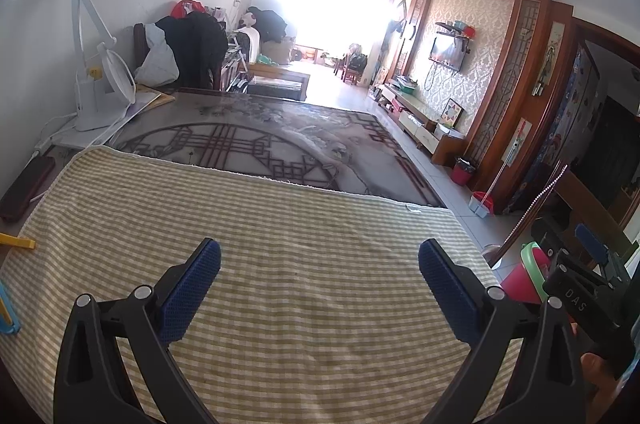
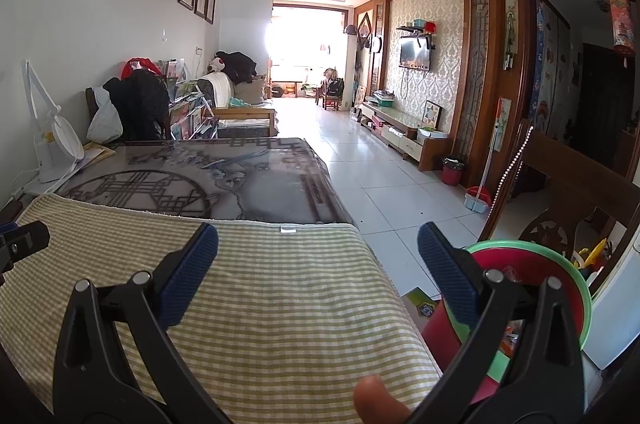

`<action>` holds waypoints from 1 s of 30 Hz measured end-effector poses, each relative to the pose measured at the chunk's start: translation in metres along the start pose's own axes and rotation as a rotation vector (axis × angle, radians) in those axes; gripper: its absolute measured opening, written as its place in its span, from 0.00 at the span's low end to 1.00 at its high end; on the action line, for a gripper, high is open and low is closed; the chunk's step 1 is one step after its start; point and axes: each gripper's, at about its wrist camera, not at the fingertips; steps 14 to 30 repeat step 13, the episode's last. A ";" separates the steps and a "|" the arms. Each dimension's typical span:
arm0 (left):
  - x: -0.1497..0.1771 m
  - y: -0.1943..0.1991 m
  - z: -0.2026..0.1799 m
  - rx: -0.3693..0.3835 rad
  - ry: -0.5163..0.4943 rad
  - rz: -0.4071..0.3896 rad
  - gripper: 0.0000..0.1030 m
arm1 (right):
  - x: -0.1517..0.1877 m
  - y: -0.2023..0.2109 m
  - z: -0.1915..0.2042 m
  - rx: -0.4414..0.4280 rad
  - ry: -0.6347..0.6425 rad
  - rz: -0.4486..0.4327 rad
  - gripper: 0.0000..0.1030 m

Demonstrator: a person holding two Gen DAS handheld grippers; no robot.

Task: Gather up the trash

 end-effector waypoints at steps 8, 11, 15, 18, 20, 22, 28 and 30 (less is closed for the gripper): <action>0.000 0.000 0.002 -0.032 0.024 -0.002 0.92 | 0.000 -0.026 0.016 -0.105 0.051 0.115 0.95; -0.002 -0.002 0.012 -0.058 0.070 -0.005 0.92 | 0.006 -0.050 0.032 -0.148 0.076 0.209 0.95; -0.001 -0.002 0.019 -0.092 0.091 -0.016 0.92 | 0.009 -0.064 0.042 -0.177 0.069 0.270 0.96; -0.001 -0.002 0.019 -0.092 0.091 -0.016 0.92 | 0.009 -0.064 0.042 -0.177 0.069 0.270 0.96; -0.001 -0.002 0.019 -0.092 0.091 -0.016 0.92 | 0.009 -0.064 0.042 -0.177 0.069 0.270 0.96; -0.001 -0.002 0.019 -0.092 0.091 -0.016 0.92 | 0.009 -0.064 0.042 -0.177 0.069 0.270 0.96; -0.001 -0.002 0.019 -0.092 0.091 -0.016 0.92 | 0.009 -0.064 0.042 -0.177 0.069 0.270 0.96; -0.001 -0.002 0.019 -0.092 0.091 -0.016 0.92 | 0.009 -0.064 0.042 -0.177 0.069 0.270 0.96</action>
Point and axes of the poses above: each gripper's, at about its wrist camera, not at the fingertips, and y roughly against the way its jaws point, z to its left, x to its underside, and after that the axes turned 14 degrees about x, right-handed
